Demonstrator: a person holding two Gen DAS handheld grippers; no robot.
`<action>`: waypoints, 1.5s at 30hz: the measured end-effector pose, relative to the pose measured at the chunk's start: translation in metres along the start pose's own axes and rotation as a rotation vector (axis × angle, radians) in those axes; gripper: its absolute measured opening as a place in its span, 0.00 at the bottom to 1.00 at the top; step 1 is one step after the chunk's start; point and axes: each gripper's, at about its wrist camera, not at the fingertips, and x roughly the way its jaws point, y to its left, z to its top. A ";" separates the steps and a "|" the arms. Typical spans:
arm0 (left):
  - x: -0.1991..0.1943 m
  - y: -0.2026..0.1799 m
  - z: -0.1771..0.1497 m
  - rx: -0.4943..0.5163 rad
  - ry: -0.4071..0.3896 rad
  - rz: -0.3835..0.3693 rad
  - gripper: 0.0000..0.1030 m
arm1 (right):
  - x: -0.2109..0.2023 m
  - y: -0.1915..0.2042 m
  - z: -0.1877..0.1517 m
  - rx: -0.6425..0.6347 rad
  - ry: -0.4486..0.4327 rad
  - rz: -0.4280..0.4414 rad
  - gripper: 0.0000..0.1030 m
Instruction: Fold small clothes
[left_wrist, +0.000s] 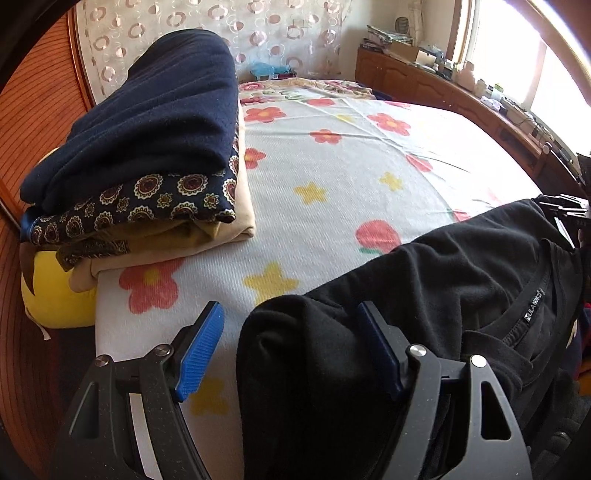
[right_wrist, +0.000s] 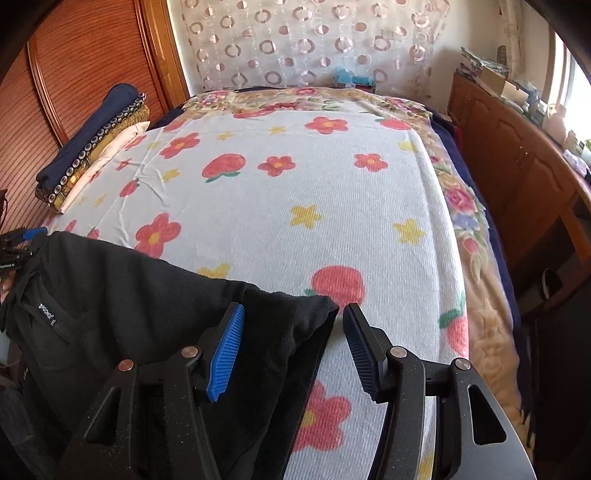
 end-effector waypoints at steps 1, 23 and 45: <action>-0.001 0.000 0.000 -0.002 0.001 -0.005 0.73 | 0.001 0.003 0.000 -0.013 0.002 -0.006 0.55; -0.166 -0.031 -0.018 -0.028 -0.427 -0.153 0.15 | -0.135 0.026 -0.033 -0.028 -0.355 0.063 0.09; -0.339 -0.055 0.008 0.101 -0.863 -0.214 0.15 | -0.365 0.053 -0.056 -0.162 -0.753 -0.065 0.08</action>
